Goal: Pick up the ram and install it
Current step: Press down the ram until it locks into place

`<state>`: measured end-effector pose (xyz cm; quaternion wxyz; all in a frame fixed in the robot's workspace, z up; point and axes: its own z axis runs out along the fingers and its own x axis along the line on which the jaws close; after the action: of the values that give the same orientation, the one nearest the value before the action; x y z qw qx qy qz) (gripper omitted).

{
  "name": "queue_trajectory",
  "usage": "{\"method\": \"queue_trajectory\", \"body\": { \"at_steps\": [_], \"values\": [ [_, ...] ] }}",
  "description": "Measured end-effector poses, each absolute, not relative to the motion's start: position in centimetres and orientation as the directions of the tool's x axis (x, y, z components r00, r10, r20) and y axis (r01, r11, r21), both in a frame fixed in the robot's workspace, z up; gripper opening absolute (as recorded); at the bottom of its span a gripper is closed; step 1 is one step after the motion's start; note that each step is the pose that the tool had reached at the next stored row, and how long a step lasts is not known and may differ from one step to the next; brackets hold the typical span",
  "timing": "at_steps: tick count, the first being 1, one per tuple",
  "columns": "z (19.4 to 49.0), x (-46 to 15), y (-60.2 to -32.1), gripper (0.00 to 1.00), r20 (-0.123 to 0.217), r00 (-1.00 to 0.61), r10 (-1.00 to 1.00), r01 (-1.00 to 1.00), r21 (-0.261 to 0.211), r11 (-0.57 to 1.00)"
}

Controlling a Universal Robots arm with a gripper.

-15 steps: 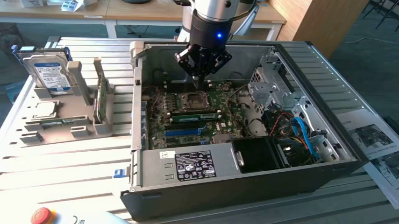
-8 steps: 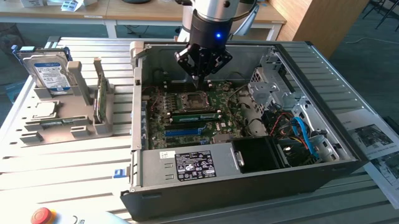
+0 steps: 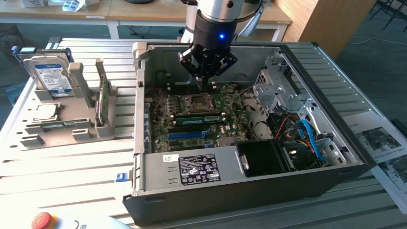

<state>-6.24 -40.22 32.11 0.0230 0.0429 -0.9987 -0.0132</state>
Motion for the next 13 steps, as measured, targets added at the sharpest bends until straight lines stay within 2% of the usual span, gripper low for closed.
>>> {"method": "queue_trajectory", "body": {
  "at_steps": [13],
  "values": [
    [32.22, -6.24, -40.22, 0.1, 0.045, -0.996, -0.076, -0.075, 0.028, 0.997]
  ]
}}
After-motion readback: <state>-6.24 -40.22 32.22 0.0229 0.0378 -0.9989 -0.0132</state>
